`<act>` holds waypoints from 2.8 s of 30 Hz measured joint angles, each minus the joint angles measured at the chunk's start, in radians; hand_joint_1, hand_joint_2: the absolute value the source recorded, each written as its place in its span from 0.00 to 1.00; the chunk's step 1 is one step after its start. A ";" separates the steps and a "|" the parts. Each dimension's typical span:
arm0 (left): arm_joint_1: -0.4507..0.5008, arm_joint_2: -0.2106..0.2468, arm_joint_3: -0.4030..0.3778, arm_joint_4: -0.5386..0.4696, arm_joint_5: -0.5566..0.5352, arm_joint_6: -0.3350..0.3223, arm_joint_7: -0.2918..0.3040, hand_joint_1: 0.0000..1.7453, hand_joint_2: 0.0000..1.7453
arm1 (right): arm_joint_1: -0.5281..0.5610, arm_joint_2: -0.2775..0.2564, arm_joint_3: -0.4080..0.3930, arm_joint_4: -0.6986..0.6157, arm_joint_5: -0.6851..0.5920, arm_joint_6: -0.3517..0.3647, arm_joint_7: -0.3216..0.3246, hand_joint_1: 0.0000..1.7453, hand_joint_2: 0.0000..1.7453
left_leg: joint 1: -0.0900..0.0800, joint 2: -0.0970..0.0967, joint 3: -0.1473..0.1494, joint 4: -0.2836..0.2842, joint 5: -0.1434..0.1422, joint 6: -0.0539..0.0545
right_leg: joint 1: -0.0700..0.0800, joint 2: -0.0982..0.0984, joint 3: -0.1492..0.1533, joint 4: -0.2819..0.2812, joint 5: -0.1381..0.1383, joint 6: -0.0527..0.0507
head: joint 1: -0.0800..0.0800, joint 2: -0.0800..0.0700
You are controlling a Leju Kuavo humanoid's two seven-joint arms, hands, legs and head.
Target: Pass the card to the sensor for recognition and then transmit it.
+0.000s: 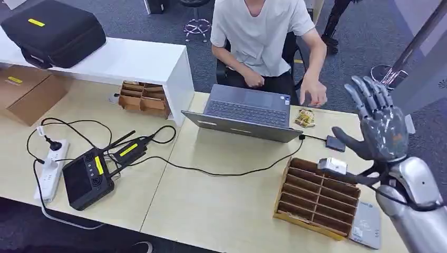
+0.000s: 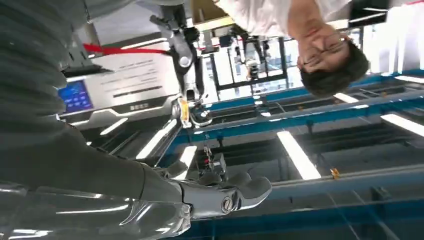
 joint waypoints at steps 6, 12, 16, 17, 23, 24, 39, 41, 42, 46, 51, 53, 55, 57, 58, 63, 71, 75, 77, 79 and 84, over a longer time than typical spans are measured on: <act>0.006 -0.008 0.010 0.005 0.027 0.002 -0.005 0.00 1.00 | 0.308 -0.053 -0.110 -0.228 0.001 -0.070 -0.060 0.00 1.00 | 0.000 0.001 0.000 0.000 -0.001 0.000 | 0.000 0.001 0.000 0.000 -0.001 0.000 | 0.000 0.000; 0.007 -0.013 0.019 0.011 0.035 0.002 -0.005 0.00 1.00 | 0.458 -0.067 -0.169 -0.339 0.007 -0.086 -0.079 0.00 1.00 | 0.000 0.002 0.000 -0.001 -0.001 0.000 | 0.000 0.002 0.000 0.000 -0.001 0.000 | 0.000 0.000; 0.007 -0.017 0.024 0.015 0.044 0.003 -0.005 0.00 1.00 | 0.513 -0.069 -0.192 -0.376 0.005 -0.088 -0.091 0.00 1.00 | 0.000 0.002 0.001 0.000 -0.001 0.000 | 0.000 0.001 0.001 0.000 -0.001 0.000 | 0.000 0.000; 0.008 -0.018 0.026 0.016 0.046 0.003 -0.005 0.00 1.00 | 0.537 -0.069 -0.199 -0.387 0.006 -0.094 -0.096 0.00 1.00 | 0.000 0.001 0.001 0.000 -0.001 0.001 | 0.000 0.001 0.001 0.000 -0.001 0.000 | 0.000 0.000; 0.008 -0.018 0.026 0.016 0.047 0.003 -0.005 0.00 1.00 | 0.543 -0.069 -0.201 -0.389 0.006 -0.095 -0.098 0.00 1.00 | 0.000 0.001 0.001 0.000 -0.001 0.001 | 0.000 0.000 0.001 0.000 -0.001 0.000 | 0.000 0.000; 0.008 -0.018 0.026 0.016 0.048 0.003 -0.005 0.00 1.00 | 0.546 -0.069 -0.201 -0.390 0.006 -0.097 -0.099 0.00 1.00 | 0.000 0.001 0.001 0.000 -0.001 0.001 | 0.000 0.000 0.001 0.000 -0.001 0.000 | 0.000 0.000; 0.014 -0.044 0.043 0.045 0.085 0.014 -0.011 0.00 1.00 | 0.729 0.041 0.073 -0.280 -0.181 -0.172 -0.023 0.00 1.00 | 0.000 0.003 0.001 -0.001 -0.002 0.000 | 0.000 0.002 0.001 0.000 -0.003 0.000 | 0.000 0.000; 0.014 -0.044 0.043 0.045 0.083 0.016 -0.007 0.00 1.00 | 0.716 0.050 0.098 -0.258 -0.195 -0.173 -0.018 0.00 1.00 | 0.000 0.003 0.001 -0.001 -0.002 0.000 | 0.000 0.002 0.001 0.000 -0.003 0.000 | 0.000 0.000; 0.014 -0.044 0.043 0.045 0.082 0.016 -0.007 0.00 1.00 | 0.709 0.055 0.107 -0.246 -0.198 -0.173 -0.018 0.00 1.00 | 0.000 0.003 0.002 -0.001 -0.002 0.000 | 0.000 0.002 0.001 0.000 -0.003 0.000 | 0.000 0.000; 0.014 -0.044 0.043 0.045 0.081 0.019 -0.005 0.00 1.00 | 0.688 0.071 0.131 -0.211 -0.206 -0.172 -0.018 0.00 1.00 | 0.000 0.003 0.002 -0.001 -0.002 0.000 | 0.000 0.002 0.001 0.000 -0.003 0.000 | 0.000 0.000; 0.014 -0.044 0.044 0.045 0.081 0.020 -0.005 0.00 1.00 | 0.677 0.081 0.144 -0.187 -0.206 -0.172 -0.018 0.00 1.00 | 0.000 0.003 0.002 -0.001 -0.002 0.000 | 0.000 0.002 0.001 0.000 -0.003 0.000 | 0.000 0.000; 0.014 -0.044 0.043 0.045 0.081 0.020 -0.005 0.00 1.00 | 0.674 0.083 0.148 -0.181 -0.206 -0.172 -0.018 0.00 1.00 | 0.000 0.003 0.002 -0.001 -0.002 0.000 | 0.000 0.002 0.001 0.000 -0.003 0.000 | 0.000 0.000; 0.014 -0.044 0.043 0.045 0.081 0.020 -0.005 0.00 1.00 | 0.672 0.085 0.150 -0.175 -0.206 -0.173 -0.018 0.00 1.00 | 0.000 0.003 0.001 -0.001 -0.002 0.000 | 0.000 0.002 0.001 0.000 -0.003 0.000 | 0.000 0.000; 0.014 -0.044 0.043 0.045 0.079 0.020 -0.003 0.00 1.00 | 0.668 0.091 0.151 -0.167 -0.206 -0.173 -0.018 0.00 1.00 | 0.000 0.003 0.001 -0.001 -0.002 0.000 | 0.000 0.002 0.001 0.000 -0.003 0.000 | 0.000 0.000; 0.014 -0.044 0.043 0.045 0.078 0.020 -0.001 0.00 1.00 | 0.663 0.098 0.151 -0.157 -0.204 -0.173 -0.018 0.00 1.00 | 0.000 0.003 0.001 -0.001 -0.002 0.000 | 0.000 0.002 0.001 0.000 -0.003 0.000 | 0.000 0.000; 0.014 -0.044 0.043 0.045 0.076 0.021 0.004 0.00 1.00 | 0.630 0.137 0.153 -0.100 -0.203 -0.172 -0.030 0.00 1.00 | 0.000 0.003 0.002 -0.001 -0.002 0.000 | 0.000 0.002 0.001 0.000 -0.003 0.000 | 0.000 0.000; 0.013 -0.042 0.043 0.045 0.074 0.020 0.015 0.00 1.00 | 0.602 0.170 0.153 -0.037 -0.152 -0.182 -0.025 0.00 1.00 | 0.000 0.003 0.002 -0.001 -0.002 0.000 | 0.000 0.002 0.001 0.000 -0.003 0.000 | 0.000 0.000; 0.013 -0.041 0.043 0.045 0.070 0.019 0.019 0.00 1.00 | 0.586 0.180 0.148 -0.006 -0.141 -0.183 -0.016 0.00 1.00 | 0.000 0.003 0.002 -0.001 -0.002 0.000 | 0.000 0.002 0.001 0.000 -0.003 0.000 | 0.000 0.000; 0.013 -0.041 0.043 0.045 0.069 0.019 0.019 0.00 1.00 | 0.580 0.183 0.145 0.008 -0.140 -0.183 -0.014 0.00 1.00 | 0.000 0.003 0.002 -0.001 -0.002 0.000 | 0.000 0.002 0.001 0.000 -0.003 0.000 | 0.000 0.000; 0.012 -0.040 0.043 0.045 0.068 0.019 0.021 0.00 1.00 | 0.574 0.186 0.142 0.019 -0.137 -0.183 -0.015 0.00 1.00 | 0.000 0.003 0.002 -0.001 -0.002 0.000 | 0.000 0.002 0.001 0.000 -0.003 0.000 | 0.000 0.000; 0.012 -0.040 0.043 0.045 0.067 0.019 0.027 0.00 1.00 | 0.564 0.193 0.115 0.045 -0.134 -0.183 -0.018 0.00 1.00 | 0.000 0.003 0.002 -0.001 -0.002 0.000 | 0.000 0.002 0.001 0.000 -0.003 0.000 | 0.000 0.000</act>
